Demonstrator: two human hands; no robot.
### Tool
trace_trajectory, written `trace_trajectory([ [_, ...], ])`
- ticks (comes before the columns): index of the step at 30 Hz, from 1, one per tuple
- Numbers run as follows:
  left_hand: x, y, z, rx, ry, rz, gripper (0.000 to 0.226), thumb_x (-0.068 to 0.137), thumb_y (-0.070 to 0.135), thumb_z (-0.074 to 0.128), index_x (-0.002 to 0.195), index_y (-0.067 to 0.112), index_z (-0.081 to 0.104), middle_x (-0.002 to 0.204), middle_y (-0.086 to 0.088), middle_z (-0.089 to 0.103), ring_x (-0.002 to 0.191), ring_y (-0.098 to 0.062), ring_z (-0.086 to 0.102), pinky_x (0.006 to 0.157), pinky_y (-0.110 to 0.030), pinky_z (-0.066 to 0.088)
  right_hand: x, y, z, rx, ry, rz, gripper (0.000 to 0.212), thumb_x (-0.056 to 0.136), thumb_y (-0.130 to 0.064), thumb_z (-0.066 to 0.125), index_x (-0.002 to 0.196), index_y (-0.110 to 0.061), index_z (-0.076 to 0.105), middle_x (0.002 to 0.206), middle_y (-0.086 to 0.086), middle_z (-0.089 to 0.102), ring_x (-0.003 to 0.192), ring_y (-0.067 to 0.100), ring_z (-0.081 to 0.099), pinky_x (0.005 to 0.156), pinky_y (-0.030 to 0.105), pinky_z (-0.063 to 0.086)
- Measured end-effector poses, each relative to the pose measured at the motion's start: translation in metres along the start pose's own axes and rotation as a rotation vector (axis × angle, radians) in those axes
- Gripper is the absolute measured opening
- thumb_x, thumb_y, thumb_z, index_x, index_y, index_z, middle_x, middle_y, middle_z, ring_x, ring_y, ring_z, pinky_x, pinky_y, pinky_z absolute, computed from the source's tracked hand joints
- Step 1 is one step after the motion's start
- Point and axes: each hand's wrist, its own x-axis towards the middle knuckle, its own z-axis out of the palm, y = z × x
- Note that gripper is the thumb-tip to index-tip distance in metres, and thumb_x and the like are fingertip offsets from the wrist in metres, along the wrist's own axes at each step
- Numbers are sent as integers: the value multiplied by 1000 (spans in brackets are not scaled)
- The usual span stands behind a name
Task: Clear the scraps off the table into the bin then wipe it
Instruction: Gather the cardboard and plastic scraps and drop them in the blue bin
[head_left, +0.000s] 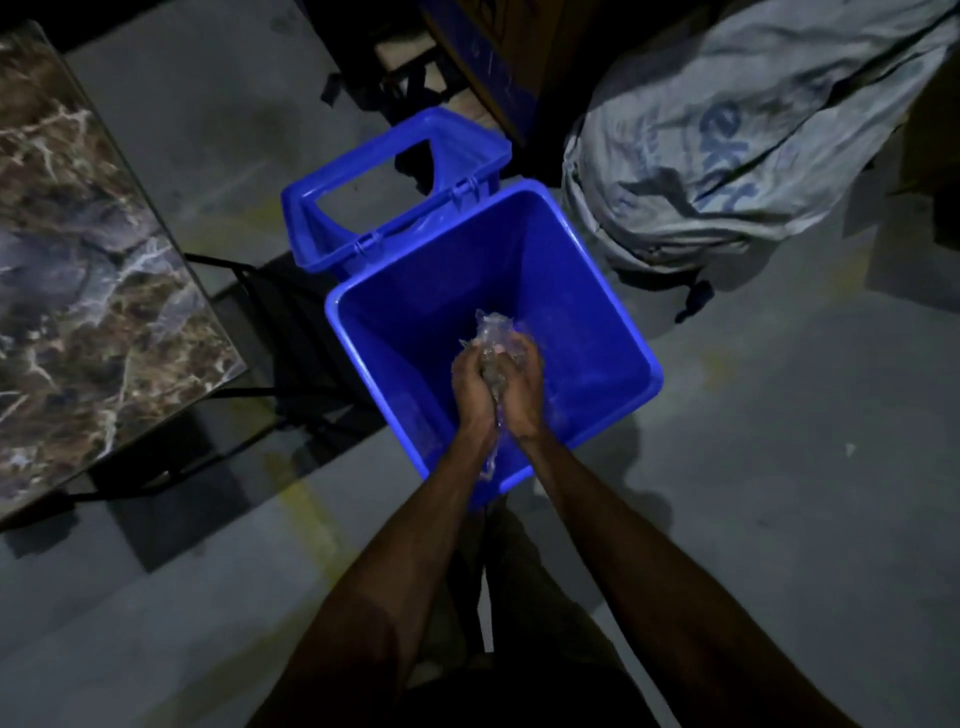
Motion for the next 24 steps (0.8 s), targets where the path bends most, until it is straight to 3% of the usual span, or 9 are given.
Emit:
trace_trajectory([
  [2,36,-10,-8,54,55,37,28,100,22,59,122,6,66,113,-11,72,97,-19,71,76,-26,57,22,11,-3,52,-48,7,39,102,-13,58,140,-7,55,122,-4,63,96,-7,67,86,21,54],
  [4,62,-12,-20,120,60,6,40,97,35,60,124,6,66,119,-15,72,105,-25,72,86,-35,61,45,24,-2,28,-114,48,42,104,-4,55,145,2,50,126,3,63,97,-7,69,82,17,54],
  [6,96,-29,-38,190,36,-72,69,95,62,56,133,6,65,128,-21,69,120,-38,66,103,-49,55,61,35,0,33,-146,91,58,98,-20,61,149,1,47,142,13,60,125,16,65,100,28,54],
  [8,78,-12,-31,225,36,-86,77,102,68,37,130,2,67,121,-21,73,117,-36,69,98,-40,57,73,46,-2,42,-161,114,70,91,-36,62,152,-4,47,152,15,54,140,30,52,117,41,43],
  [10,71,1,-25,141,92,-76,65,110,54,28,113,5,70,92,-11,79,85,-17,77,72,-22,58,82,58,-7,10,-173,103,61,99,-33,58,153,-9,48,155,9,52,143,25,50,120,41,40],
  [12,69,6,-26,25,190,-67,48,112,41,33,116,5,65,82,-3,70,64,-8,68,54,-17,51,77,48,-10,-23,-182,89,52,103,-28,55,152,-11,50,155,3,53,142,20,51,118,35,42],
  [16,66,14,-38,107,292,76,36,104,15,45,130,1,65,97,-3,68,85,-10,62,77,-27,45,70,42,-17,-108,-168,115,38,107,-15,57,143,-5,58,141,6,61,131,16,55,107,21,45],
  [19,55,12,-39,397,212,232,30,94,6,57,122,-3,65,93,3,67,82,-5,64,80,-20,49,55,34,-18,-317,-227,-36,40,102,-18,64,138,-3,61,138,8,62,129,22,56,111,32,44],
  [24,18,20,-48,1174,-67,323,58,81,41,54,134,17,59,122,-15,66,113,-35,62,95,-45,52,23,1,-25,-683,-322,-297,55,94,-29,57,143,-5,59,146,17,58,137,31,52,114,32,35],
])
